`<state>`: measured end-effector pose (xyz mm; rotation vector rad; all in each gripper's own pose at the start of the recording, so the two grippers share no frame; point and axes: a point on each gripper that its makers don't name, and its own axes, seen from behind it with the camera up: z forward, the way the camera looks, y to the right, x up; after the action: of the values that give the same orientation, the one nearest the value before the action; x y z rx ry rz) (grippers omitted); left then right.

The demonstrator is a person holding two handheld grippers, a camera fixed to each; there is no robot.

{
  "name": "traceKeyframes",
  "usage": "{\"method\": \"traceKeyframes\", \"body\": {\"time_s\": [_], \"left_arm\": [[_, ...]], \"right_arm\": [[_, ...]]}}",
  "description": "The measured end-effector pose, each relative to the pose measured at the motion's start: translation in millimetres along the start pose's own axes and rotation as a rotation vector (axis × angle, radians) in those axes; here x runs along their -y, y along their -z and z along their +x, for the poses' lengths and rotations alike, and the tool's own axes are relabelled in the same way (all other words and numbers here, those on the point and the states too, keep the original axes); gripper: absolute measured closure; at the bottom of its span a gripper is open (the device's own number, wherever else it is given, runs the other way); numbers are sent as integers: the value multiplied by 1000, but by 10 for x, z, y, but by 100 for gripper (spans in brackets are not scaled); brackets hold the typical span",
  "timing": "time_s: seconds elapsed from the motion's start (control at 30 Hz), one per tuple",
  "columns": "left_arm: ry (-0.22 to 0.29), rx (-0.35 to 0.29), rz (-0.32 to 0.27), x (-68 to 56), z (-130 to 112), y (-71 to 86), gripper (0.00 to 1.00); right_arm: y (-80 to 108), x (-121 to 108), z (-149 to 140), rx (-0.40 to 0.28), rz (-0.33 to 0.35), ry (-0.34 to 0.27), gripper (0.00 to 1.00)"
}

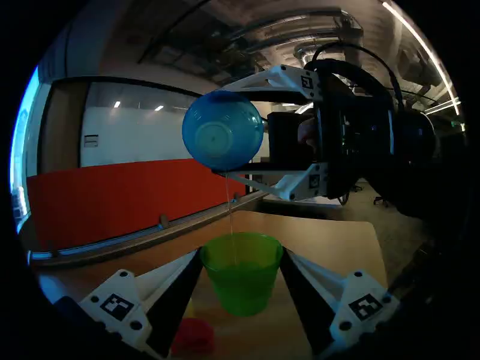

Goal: Pour water

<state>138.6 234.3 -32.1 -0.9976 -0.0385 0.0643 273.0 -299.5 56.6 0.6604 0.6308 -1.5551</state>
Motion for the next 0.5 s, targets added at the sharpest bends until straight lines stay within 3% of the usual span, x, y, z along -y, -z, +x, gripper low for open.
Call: {"method": "traceKeyframes", "body": {"time_s": [0.27,0.5], "left_arm": [[-1,0,3,7,5,12,11],[-1,0,4,11,9,24,11]], "right_arm": [[4,2,39,-5,0,-3,10],[19,-12,46,-9,-2,-42,10]]}}
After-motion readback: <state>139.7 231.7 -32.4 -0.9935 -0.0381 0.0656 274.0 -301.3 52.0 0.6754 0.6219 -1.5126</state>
